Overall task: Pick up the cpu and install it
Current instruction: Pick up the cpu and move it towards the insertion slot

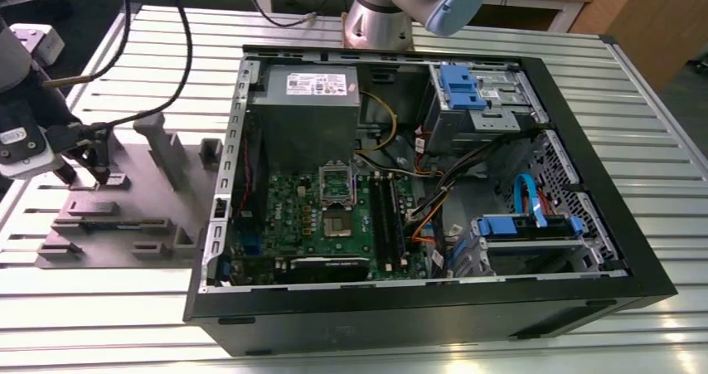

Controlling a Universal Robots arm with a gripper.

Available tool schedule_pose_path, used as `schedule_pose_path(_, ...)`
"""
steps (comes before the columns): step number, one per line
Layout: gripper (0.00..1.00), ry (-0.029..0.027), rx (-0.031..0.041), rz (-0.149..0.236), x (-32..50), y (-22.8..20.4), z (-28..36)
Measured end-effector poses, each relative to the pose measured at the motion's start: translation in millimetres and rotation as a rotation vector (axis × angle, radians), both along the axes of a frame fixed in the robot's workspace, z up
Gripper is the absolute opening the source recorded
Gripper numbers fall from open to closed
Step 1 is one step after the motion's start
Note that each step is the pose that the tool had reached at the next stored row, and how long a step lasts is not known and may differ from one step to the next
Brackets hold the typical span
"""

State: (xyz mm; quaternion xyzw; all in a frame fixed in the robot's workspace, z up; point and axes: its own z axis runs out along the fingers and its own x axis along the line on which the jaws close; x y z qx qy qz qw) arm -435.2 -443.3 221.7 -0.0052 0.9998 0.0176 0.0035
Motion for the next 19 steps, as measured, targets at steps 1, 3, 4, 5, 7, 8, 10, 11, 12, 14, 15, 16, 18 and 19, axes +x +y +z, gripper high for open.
schedule_pose_path(1, 0.47, 0.0, 0.0, 0.0, 0.0, 0.0, 2.8)
schedule_pose_path(3, 0.47, 0.0, 0.0, 0.0, 0.0, 0.0, 8.0)
schedule_pose_path(4, 0.47, -0.0001, 0.0001, 0.0, 0.0, 0.0, 10.6)
schedule_pose_path(5, 0.47, -0.0001, 0.0, 0.0, 0.0, 0.0, 13.1)
schedule_pose_path(7, 0.47, 0.0, 0.0, 0.0, 0.0, 0.0, 18.2)
schedule_pose_path(8, 0.47, 0.0, 0.0, 0.0, 0.0, 0.0, 21.0)
schedule_pose_path(10, 0.47, 0.0, 0.0, 0.0, 0.0, 0.0, 25.9)
schedule_pose_path(11, 0.47, 0.0001, 0.0, 0.0, 0.0, 0.0, 28.1)
schedule_pose_path(12, 0.47, 0.0001, 0.0, 0.0, 0.0, 0.0, 29.7)
schedule_pose_path(14, 0.47, -0.0002, 0.0001, 0.0, 0.0, 0.0, 30.3)
schedule_pose_path(15, 0.47, -0.0003, 0.0002, 0.0, 0.0, 0.0, 30.3)
schedule_pose_path(16, 0.47, -0.0002, 0.0001, 0.0, 0.0, 0.0, 30.4)
schedule_pose_path(18, 0.47, 0.0, 0.0, 0.0, 0.0, 0.0, 32.2)
schedule_pose_path(19, 0.47, 0.0, 0.0, 0.0, 0.0, 0.0, 32.2)
